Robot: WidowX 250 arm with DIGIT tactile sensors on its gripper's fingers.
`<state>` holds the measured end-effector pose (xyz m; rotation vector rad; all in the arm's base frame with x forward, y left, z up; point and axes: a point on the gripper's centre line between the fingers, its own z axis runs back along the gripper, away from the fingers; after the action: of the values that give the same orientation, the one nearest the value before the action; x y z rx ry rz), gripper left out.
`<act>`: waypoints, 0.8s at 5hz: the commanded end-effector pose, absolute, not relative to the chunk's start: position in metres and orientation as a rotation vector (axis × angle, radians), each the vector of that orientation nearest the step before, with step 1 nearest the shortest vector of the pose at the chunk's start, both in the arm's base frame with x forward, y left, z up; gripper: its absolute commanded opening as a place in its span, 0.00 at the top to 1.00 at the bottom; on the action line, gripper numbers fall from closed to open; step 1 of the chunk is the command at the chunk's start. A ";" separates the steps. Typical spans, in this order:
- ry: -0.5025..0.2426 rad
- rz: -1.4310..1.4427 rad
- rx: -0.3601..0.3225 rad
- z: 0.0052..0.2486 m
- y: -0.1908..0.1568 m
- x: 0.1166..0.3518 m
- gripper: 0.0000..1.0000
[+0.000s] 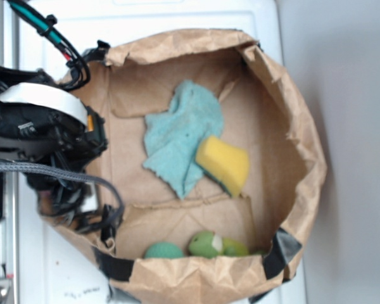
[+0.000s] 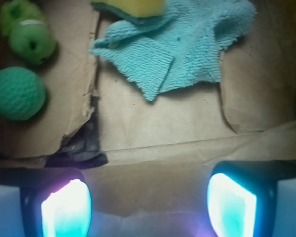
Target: Grab the blue cloth.
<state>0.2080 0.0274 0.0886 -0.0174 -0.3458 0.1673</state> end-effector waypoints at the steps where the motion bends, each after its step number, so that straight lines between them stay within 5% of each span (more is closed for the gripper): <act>1: -0.341 0.266 0.017 0.093 0.007 0.238 0.00; 4: -0.368 0.349 0.016 0.097 0.015 0.305 0.00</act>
<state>0.2969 0.0177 0.0804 0.0362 -0.3177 0.3551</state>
